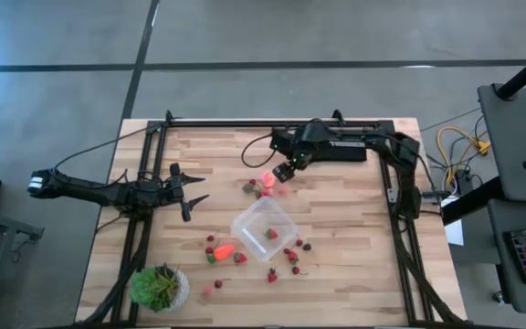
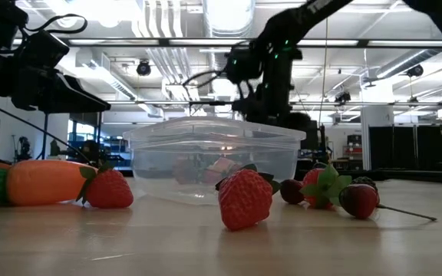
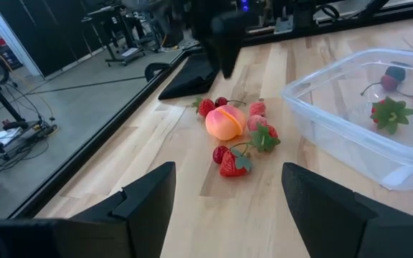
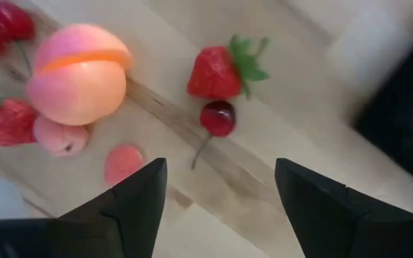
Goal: Pick and placing Produce into tupperware
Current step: Put the red cherry into the transparent container
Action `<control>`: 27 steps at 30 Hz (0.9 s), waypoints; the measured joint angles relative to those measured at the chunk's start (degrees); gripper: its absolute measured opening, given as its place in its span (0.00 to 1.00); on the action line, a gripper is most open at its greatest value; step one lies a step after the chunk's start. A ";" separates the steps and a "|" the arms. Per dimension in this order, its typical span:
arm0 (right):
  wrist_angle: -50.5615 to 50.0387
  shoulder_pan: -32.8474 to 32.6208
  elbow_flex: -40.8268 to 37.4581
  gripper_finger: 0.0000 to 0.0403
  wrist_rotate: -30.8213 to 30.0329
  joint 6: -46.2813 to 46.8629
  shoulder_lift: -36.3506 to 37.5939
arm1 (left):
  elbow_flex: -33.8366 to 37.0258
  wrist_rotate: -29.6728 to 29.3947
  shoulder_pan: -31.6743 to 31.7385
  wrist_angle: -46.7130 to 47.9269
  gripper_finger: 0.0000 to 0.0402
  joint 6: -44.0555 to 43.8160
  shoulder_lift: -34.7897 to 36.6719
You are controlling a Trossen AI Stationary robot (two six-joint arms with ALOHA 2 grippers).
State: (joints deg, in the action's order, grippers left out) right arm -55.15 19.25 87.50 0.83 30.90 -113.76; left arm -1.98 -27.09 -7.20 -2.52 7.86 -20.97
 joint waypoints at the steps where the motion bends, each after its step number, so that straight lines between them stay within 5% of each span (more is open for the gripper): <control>1: 0.45 0.02 -0.01 0.62 0.79 -0.50 -1.13 | 0.00 0.00 0.02 0.00 0.60 0.01 -0.01; 8: 0.79 0.02 0.94 0.62 0.52 -1.34 -7.26 | 0.00 0.00 0.00 0.00 0.60 0.02 0.00; 27: 3.47 1.68 2.39 0.58 -2.00 0.60 -9.37 | 0.00 0.00 0.02 0.00 0.60 0.02 0.04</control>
State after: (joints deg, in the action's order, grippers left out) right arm -51.68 20.93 89.89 -1.17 31.51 -123.13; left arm -1.98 -27.09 -7.18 -2.52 7.88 -20.93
